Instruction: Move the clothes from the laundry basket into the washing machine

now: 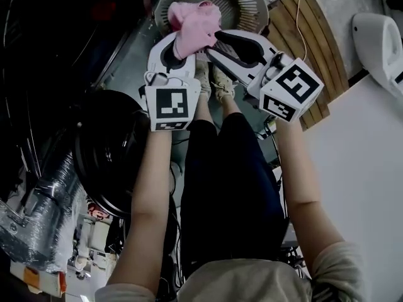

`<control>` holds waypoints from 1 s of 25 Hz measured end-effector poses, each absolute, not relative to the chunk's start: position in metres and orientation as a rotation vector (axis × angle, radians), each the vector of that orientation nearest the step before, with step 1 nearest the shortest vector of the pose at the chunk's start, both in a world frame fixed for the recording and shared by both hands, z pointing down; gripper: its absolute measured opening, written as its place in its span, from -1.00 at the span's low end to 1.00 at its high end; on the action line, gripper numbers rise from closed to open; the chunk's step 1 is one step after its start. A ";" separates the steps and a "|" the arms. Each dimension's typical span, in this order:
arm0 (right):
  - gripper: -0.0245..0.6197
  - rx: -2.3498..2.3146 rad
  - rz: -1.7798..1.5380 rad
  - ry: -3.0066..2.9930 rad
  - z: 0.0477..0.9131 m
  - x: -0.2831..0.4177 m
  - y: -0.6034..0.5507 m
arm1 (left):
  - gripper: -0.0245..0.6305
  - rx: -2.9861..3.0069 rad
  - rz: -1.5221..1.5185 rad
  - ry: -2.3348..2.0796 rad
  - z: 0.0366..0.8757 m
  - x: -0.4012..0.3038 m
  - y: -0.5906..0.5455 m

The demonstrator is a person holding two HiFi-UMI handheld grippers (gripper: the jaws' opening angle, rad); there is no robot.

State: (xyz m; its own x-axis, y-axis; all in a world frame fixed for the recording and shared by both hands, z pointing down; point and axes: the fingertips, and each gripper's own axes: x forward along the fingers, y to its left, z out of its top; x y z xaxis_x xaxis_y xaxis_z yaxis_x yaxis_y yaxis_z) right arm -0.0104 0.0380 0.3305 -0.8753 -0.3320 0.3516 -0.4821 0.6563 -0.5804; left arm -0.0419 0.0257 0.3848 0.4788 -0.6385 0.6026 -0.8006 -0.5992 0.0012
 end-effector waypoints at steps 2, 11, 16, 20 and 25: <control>-0.50 0.728 1.036 -2.580 0.365 0.001 0.044 | -0.79 2.377 0.823 -1.288 0.386 -0.065 0.028; -0.27 0.698 1.105 -2.270 0.511 -0.029 0.058 | -0.79 2.176 0.812 -1.518 0.363 -0.154 0.040; -0.08 0.614 0.880 -2.147 0.584 -0.049 0.040 | -0.79 2.155 0.792 -1.555 0.356 -0.172 0.045; -0.04 0.483 0.830 -2.082 0.621 -0.060 0.032 | -0.79 2.139 0.764 -1.583 0.358 -0.175 0.044; -0.86 0.395 0.948 -2.100 0.623 -0.081 0.037 | -0.79 2.145 0.740 -1.597 0.360 -0.177 0.045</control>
State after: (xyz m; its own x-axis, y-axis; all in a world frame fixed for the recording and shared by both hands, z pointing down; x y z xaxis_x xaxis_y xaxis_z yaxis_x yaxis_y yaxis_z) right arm -0.0811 0.0368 0.6232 -0.6453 0.0354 0.7631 -0.5491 0.6730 -0.4955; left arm -0.1769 0.0450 0.3604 0.2221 -0.7644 0.6052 -0.9560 -0.2929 -0.0191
